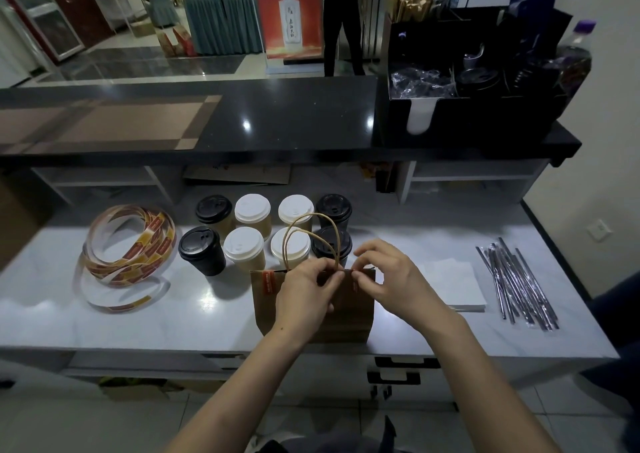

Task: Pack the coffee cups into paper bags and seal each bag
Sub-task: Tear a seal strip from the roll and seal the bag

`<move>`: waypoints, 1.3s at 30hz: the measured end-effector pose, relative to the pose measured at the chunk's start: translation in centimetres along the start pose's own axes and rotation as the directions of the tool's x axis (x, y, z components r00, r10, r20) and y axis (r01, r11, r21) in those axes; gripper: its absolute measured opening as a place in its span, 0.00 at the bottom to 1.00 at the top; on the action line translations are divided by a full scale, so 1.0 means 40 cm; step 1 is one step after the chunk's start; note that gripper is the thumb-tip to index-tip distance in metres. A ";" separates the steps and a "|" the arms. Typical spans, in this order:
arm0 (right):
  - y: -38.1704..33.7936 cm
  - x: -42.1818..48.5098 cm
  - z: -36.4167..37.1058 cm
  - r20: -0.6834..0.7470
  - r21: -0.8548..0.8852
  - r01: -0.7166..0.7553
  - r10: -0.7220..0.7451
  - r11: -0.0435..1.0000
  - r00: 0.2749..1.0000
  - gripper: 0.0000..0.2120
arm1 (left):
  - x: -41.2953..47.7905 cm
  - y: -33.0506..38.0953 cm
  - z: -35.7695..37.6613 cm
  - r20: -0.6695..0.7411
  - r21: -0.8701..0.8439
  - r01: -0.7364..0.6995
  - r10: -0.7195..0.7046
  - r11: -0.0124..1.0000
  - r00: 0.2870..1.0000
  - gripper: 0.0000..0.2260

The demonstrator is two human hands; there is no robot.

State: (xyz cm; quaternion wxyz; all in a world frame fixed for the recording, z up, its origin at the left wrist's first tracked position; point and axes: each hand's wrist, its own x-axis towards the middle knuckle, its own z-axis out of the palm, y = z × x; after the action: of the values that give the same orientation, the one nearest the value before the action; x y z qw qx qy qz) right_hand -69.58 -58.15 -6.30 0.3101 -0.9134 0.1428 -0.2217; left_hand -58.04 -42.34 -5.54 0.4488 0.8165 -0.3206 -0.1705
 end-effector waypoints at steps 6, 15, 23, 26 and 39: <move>0.005 0.003 0.005 0.074 -0.017 -0.056 0.057 0.998 0.996 0.03 | 0.000 -0.001 0.001 -0.005 -0.018 -0.001 0.001 1.000 1.000 0.03; 0.015 -0.008 0.013 0.165 -0.048 -0.190 0.195 0.981 0.967 0.07 | 0.002 -0.006 0.004 0.009 0.019 -0.007 0.007 1.000 1.000 0.01; -0.004 -0.018 -0.011 0.175 0.049 -0.215 0.203 0.975 0.963 0.11 | -0.015 0.009 -0.034 0.002 -0.073 -0.015 0.015 0.997 1.000 0.09; -0.008 -0.020 -0.016 0.177 0.065 -0.221 0.206 0.973 0.962 0.11 | -0.028 -0.003 -0.074 -0.028 -0.117 -0.033 0.030 0.993 0.999 0.12; -0.025 -0.019 -0.020 0.163 0.115 -0.234 0.214 0.965 0.963 0.07 | -0.057 -0.073 -0.241 -0.237 -0.089 0.028 -0.048 0.996 0.970 0.04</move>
State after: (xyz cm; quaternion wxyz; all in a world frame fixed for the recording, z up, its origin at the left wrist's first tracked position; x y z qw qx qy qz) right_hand -70.50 -57.47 -5.33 0.4033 -0.8826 0.2067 -0.1254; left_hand -53.19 -33.65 -2.83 0.5150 0.8173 -0.2410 -0.0930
